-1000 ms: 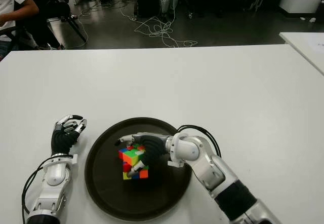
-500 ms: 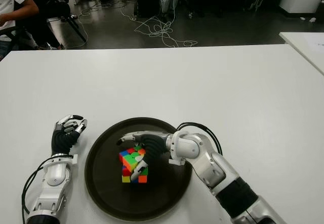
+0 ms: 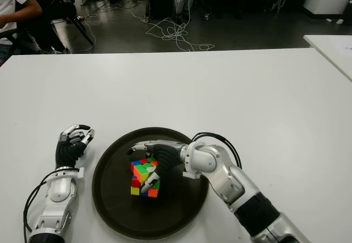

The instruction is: Pick up the Rubik's Cube and put it in the plate

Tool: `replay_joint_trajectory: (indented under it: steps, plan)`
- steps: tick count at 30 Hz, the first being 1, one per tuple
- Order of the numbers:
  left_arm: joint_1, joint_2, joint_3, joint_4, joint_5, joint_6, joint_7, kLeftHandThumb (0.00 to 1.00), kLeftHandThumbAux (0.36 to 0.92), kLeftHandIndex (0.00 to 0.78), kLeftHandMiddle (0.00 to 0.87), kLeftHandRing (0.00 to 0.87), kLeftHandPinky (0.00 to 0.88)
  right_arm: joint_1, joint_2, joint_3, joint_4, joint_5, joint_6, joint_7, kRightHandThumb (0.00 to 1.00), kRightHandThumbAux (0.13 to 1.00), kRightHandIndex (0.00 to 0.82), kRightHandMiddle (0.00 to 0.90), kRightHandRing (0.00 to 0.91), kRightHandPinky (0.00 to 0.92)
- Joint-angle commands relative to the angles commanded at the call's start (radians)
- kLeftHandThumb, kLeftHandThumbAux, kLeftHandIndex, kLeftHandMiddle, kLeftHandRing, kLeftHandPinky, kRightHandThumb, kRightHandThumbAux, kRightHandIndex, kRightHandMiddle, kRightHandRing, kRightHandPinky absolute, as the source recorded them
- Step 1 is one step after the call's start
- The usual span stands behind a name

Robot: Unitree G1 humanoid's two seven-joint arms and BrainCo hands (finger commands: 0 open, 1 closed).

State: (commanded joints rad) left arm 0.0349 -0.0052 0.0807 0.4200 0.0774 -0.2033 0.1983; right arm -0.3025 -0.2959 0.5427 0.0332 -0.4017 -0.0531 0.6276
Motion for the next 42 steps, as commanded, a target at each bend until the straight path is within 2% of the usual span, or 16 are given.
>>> replay_joint_trajectory:
  steps: [6, 8, 16, 25, 29, 37, 42]
  plan:
    - [0.003, -0.002, -0.003, -0.009, 0.009, 0.008, 0.008, 0.705, 0.706, 0.444, 0.809, 0.826, 0.811, 0.000, -0.002, 0.003, 0.008, -0.009, -0.017, -0.018, 0.000, 0.684, 0.000, 0.000, 0.000, 0.000]
    - [0.005, -0.002, -0.004, -0.015, 0.016, 0.014, 0.015, 0.705, 0.706, 0.444, 0.809, 0.827, 0.812, -0.005, 0.006, 0.005, 0.047, -0.018, -0.049, -0.049, 0.000, 0.687, 0.000, 0.000, 0.000, 0.000]
    - [0.006, -0.007, -0.007, -0.021, 0.023, 0.020, 0.029, 0.705, 0.707, 0.444, 0.809, 0.826, 0.809, 0.009, 0.015, -0.014, 0.077, -0.022, -0.125, -0.128, 0.000, 0.681, 0.000, 0.000, 0.000, 0.000]
    - [0.004, -0.013, -0.006, -0.025, 0.025, 0.024, 0.041, 0.705, 0.707, 0.444, 0.801, 0.821, 0.806, -0.005, 0.008, -0.038, 0.101, -0.026, -0.167, -0.170, 0.000, 0.701, 0.000, 0.000, 0.000, 0.000]
    - [0.002, -0.017, -0.004, -0.026, 0.023, 0.031, 0.046, 0.705, 0.707, 0.443, 0.797, 0.817, 0.803, -0.004, 0.010, -0.048, 0.110, -0.041, -0.178, -0.207, 0.000, 0.698, 0.000, 0.000, 0.000, 0.000]
    - [-0.002, -0.013, -0.008, -0.032, 0.029, 0.062, 0.050, 0.706, 0.707, 0.443, 0.788, 0.807, 0.789, -0.035, 0.004, -0.080, 0.156, -0.080, -0.198, -0.278, 0.000, 0.673, 0.000, 0.000, 0.000, 0.000]
    - [-0.010, -0.004, -0.007, -0.017, 0.024, 0.064, 0.036, 0.706, 0.707, 0.443, 0.792, 0.812, 0.795, -0.047, -0.017, -0.126, 0.118, -0.095, -0.178, -0.303, 0.000, 0.675, 0.000, 0.000, 0.000, 0.000]
